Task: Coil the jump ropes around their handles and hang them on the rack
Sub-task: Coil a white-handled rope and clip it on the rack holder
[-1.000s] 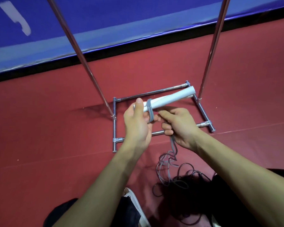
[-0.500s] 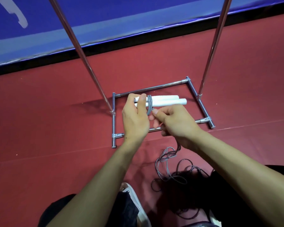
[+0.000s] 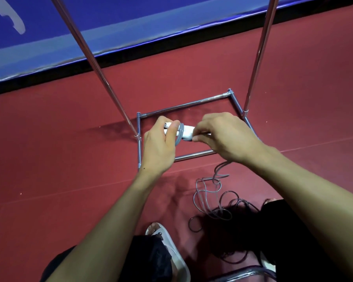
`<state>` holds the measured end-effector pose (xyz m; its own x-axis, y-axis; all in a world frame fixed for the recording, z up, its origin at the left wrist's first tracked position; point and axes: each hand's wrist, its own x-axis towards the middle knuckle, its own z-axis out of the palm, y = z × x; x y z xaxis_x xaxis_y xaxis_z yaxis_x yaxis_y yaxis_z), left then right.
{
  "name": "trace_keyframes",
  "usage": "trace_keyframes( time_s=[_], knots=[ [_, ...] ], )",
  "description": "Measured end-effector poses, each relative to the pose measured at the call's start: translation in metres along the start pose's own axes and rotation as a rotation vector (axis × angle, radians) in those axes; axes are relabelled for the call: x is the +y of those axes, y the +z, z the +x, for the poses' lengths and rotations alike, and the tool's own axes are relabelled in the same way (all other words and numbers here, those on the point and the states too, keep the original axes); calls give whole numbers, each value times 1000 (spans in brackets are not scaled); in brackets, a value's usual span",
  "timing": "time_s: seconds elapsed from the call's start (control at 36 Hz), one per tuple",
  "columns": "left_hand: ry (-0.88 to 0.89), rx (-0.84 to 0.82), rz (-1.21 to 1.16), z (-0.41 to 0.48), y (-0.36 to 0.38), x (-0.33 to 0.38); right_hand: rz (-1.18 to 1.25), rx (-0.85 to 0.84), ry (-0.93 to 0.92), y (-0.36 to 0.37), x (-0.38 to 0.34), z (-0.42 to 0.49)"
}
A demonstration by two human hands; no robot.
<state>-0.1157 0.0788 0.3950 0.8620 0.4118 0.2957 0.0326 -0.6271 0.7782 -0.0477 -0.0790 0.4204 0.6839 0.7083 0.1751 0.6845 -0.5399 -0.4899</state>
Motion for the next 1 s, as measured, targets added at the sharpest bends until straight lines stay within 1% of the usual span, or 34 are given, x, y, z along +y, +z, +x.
trace_keyframes(
  time_s=[0.08,0.19,0.25,0.39,0.44,0.53,0.61,0.67,0.75,0.81,0.86,0.92,1.0],
  knots=[
    [-6,-90,-18,-2,-4,0,122,-36,-52,-6,7,3],
    [37,-232,-64,-7,-12,8,311,-82,-58,-23,15,3],
    [22,-275,-114,-9,-16,13,409,-115,-64,-27,16,2],
    [-75,-313,-387,-12,-22,19,680,-97,-47,-23,17,3],
    [-116,-292,-532,-14,-20,23,784,-79,-12,-18,17,4],
    [-172,-275,-737,-19,-13,29,960,-7,75,-8,17,5],
    [-232,-280,-912,-23,-8,37,980,4,133,2,15,8],
    [-293,-227,-981,-22,-7,41,1061,26,182,11,16,10],
    [-367,-150,-1083,-18,-9,43,1379,53,268,19,14,9],
    [-423,-122,-1162,-19,-8,44,1512,26,286,22,6,6],
    [-493,-70,-1240,-19,-6,47,1585,19,289,27,-2,3],
    [-549,22,-1276,-16,-5,48,1614,23,329,31,-7,3],
    [-598,233,-1196,-6,-7,43,1582,14,374,38,-12,4]
  ],
)
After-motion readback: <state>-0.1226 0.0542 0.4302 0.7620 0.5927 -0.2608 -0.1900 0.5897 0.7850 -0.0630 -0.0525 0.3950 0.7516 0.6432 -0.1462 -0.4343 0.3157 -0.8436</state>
